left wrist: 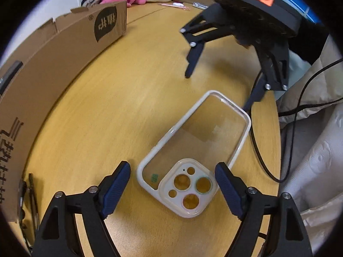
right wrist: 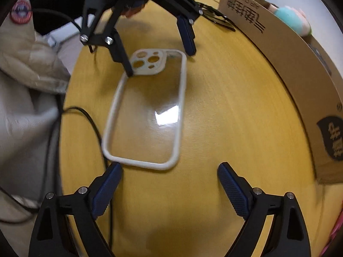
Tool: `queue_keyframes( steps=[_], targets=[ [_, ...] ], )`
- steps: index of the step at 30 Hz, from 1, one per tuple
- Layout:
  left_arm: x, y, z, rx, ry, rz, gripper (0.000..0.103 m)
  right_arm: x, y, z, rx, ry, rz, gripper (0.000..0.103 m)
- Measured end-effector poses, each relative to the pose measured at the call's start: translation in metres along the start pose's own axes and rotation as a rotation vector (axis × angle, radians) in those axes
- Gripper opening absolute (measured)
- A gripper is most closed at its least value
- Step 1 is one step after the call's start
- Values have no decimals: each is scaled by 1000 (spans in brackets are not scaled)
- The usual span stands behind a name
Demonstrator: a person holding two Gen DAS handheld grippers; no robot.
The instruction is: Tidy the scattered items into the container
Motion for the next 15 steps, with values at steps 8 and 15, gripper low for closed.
queue_keyframes(
  steps=[8, 15],
  targets=[
    [0, 4, 10, 62, -23, -10, 81, -8, -1, -11, 253, -39, 189, 94],
    [0, 10, 14, 96, 1, -19, 81, 14, 13, -33, 158, -101, 125, 96]
  ],
)
Point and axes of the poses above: each gripper's, at about its wrist camera, not at the fingertips, and x roughly the way its jaws point, z to its right, y to its top, the point moved 2 cm from there along x, roughly the way its jaws point, and after that the axes turned 11 degrees about y, right-handed, at the moved point
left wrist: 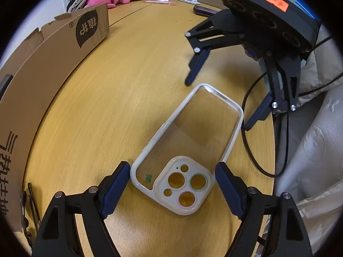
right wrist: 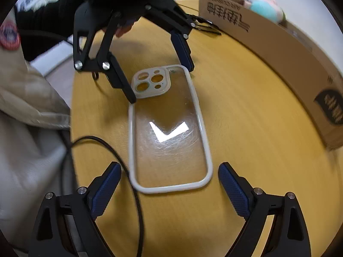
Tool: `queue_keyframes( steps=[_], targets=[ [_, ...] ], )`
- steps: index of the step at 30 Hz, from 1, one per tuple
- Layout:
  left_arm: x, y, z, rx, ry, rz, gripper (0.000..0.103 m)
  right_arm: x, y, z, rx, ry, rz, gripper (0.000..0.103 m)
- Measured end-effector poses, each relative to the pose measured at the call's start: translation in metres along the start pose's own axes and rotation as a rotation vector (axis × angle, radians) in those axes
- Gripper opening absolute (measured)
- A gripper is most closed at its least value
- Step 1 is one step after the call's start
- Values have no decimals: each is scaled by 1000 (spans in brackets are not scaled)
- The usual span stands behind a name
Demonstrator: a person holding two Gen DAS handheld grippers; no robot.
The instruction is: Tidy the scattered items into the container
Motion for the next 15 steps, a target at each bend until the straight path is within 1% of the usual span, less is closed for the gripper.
queue_keyframes(
  steps=[3, 5, 7, 9, 12, 14, 15],
  targets=[
    [0, 2, -1, 0, 8, -3, 82, -3, 2, 10, 27, 12, 14, 96],
    [1, 4, -2, 0, 6, -5, 82, -8, 3, 19, 52, 51, 25, 95],
    [0, 4, -1, 13, -1, -8, 82, -13, 4, 28, 70, 88, 41, 86],
    [1, 5, -1, 22, -8, -10, 83, -17, 5, 38, 86, 96, 50, 82],
    [5, 6, 0, 39, -10, -22, 85, -17, 6, 45, 105, 79, 41, 82],
    [6, 8, 1, 51, 0, -22, 86, -15, 9, 39, 86, 77, 20, 82],
    [6, 9, 0, 53, 2, -20, 86, -15, 10, 34, 72, 79, 15, 85]
  ],
)
Point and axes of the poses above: each gripper's, at about its wrist camera, not at the fingertips, and x roughly the way its jaws point, z to its right, y to its top, the point moved 2 cm from there along x, roughly the way its jaws point, and after that the axes turned 11 degrees about y, right-handed, at the moved point
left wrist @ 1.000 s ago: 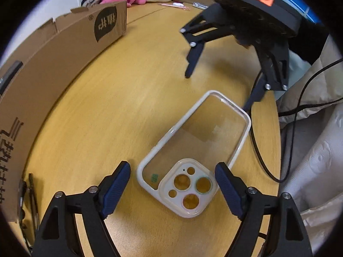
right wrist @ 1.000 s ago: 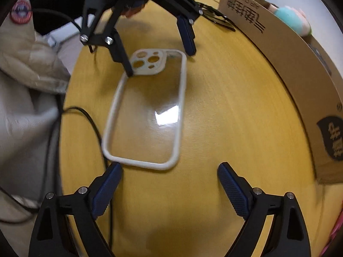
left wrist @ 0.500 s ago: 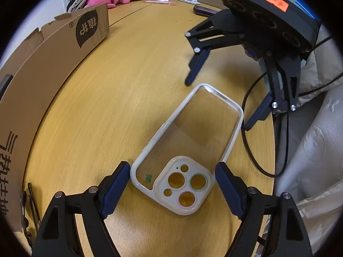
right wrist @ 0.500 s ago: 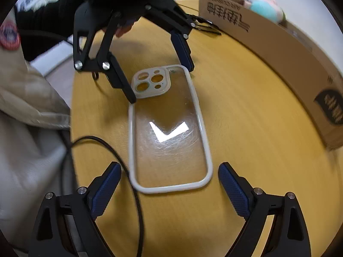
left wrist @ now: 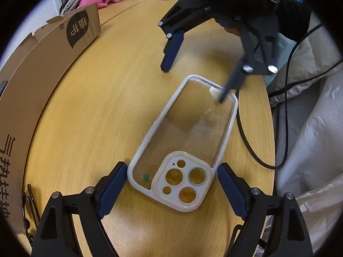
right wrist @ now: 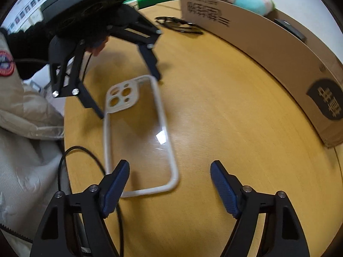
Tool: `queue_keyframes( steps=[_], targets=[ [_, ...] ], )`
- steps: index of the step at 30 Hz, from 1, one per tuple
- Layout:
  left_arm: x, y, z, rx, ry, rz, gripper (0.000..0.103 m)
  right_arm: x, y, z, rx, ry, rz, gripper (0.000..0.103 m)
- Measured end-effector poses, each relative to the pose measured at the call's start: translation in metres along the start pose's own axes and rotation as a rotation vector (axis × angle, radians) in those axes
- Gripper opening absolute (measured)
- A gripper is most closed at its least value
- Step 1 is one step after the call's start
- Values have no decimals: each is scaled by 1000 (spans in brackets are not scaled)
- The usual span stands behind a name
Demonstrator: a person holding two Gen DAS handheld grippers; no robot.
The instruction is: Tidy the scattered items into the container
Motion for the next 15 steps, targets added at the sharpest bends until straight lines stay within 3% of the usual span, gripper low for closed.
queue_keyframes(
  steps=[3, 9, 15],
  targets=[
    [1, 3, -3, 3, -2, 20, 86, 2, 2, -17, -46, -28, 5, 95],
    [3, 12, -11, 1, 0, 48, 86, 22, 4, -29, -76, -119, -23, 94],
    [4, 18, -21, -12, 13, 52, 83, 9, 0, -23, -75, -107, -46, 89]
  ],
)
Point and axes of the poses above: each gripper's, at about its wrist camera, not at the fingertips, and x roughly the way its jaws point, z to its right, y to its top, the point moved 2 cm from there along x, roughly the way its jaws point, and after that the axes turned 11 degrees about y, right-handed, at the moved point
